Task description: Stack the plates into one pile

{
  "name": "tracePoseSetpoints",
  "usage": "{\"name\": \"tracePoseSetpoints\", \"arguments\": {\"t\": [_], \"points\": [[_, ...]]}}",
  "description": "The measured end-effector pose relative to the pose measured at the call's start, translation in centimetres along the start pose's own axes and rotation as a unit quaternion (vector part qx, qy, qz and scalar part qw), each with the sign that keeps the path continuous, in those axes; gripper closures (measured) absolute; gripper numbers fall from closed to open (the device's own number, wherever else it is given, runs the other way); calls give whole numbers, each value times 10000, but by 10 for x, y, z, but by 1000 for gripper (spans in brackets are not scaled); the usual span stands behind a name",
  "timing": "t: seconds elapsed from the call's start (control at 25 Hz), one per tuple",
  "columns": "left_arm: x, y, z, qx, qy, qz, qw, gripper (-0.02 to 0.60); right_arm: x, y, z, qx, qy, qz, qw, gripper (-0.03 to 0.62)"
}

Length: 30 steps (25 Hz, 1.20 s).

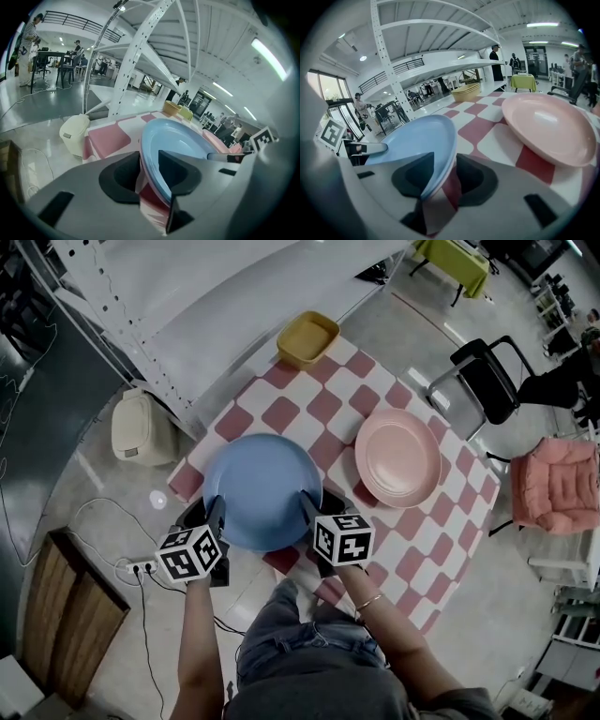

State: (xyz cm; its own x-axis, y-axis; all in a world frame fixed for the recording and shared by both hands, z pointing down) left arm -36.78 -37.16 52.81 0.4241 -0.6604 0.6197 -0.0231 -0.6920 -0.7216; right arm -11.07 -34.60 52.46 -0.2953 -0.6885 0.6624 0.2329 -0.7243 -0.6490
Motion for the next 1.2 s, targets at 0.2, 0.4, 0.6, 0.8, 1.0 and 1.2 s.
{"name": "tracePoseSetpoints", "arguments": {"t": [0.2,0.4,0.6,0.8,1.0,1.2], "points": [[-3,0,3,55,127,14,9999,457,-1,0,-1,48,-43,-3,10000,437],[-13,6,8,214,204,68,9995,458,-10,4,-5,99,-20,64,9999,437],[-24,18,16,276,145,164,9994,462,-29,7,-9,209,-9,177,9996,437],[-23,31,35,657,77,192,9976,469,-51,12,-1,352,-93,338,9988,437],[-12,42,65,862,-317,192,9956,468,-75,13,21,639,-349,555,9958,437],[10,59,111,1301,-841,159,9878,468,-104,13,53,996,-709,881,9886,437]]}}
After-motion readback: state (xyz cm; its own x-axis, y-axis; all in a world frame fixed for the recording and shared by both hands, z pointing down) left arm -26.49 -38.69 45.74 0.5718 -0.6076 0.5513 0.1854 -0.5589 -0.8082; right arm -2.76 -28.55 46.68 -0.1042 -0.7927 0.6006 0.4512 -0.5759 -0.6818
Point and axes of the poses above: the fingertips, and each gripper's own axes: x forward along the fingers, z to its right, y out of its top, the point moved 6 cm from there along -x, backward along the fingers, and after that the axes turned 7 degrees about x, right-handed, at the moved point
